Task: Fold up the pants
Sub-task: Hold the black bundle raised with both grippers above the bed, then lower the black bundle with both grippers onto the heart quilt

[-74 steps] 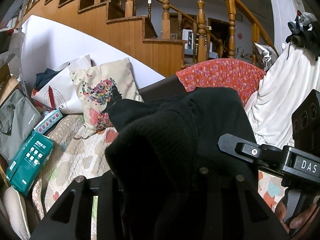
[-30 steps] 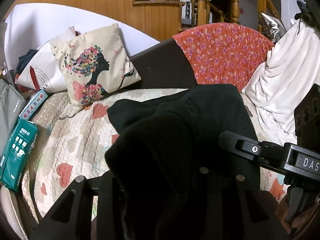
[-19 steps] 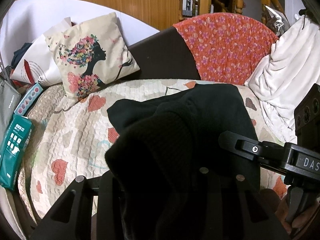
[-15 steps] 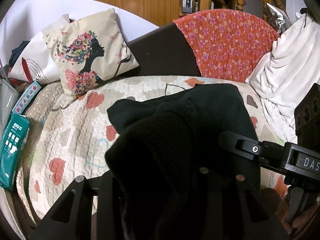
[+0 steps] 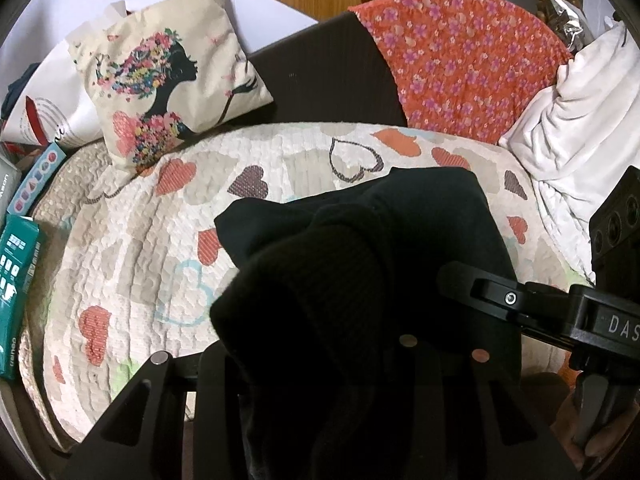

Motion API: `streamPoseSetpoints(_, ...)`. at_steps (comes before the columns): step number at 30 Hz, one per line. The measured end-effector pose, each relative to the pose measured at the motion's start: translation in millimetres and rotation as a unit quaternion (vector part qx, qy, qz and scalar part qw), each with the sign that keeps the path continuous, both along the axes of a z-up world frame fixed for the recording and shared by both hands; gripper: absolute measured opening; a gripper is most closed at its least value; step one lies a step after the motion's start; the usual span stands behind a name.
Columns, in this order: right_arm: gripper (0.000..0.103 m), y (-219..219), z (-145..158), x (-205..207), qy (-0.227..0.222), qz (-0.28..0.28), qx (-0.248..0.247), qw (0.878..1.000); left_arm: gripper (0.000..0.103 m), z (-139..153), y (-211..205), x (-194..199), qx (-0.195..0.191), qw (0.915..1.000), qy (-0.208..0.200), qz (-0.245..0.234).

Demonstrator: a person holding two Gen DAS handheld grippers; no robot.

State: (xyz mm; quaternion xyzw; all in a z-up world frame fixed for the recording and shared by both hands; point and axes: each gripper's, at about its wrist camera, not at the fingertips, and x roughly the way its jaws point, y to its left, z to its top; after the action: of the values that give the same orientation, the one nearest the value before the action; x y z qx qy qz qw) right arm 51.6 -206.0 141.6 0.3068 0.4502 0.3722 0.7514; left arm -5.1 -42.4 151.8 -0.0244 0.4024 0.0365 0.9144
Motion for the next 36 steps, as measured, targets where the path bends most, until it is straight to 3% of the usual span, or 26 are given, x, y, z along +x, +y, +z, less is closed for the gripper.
streamPoseSetpoints(17, 0.046, 17.0, -44.9, 54.3, 0.042, -0.007, -0.034, 0.999, 0.037, -48.6, 14.2, 63.7, -0.002, 0.9993, 0.036, -0.005)
streamPoseSetpoints(36, 0.046, 41.7, -59.4, 130.6, 0.033, -0.022, -0.052, 0.998, 0.037, -66.6, 25.8, 144.7, 0.018, 0.9997, 0.015, -0.007)
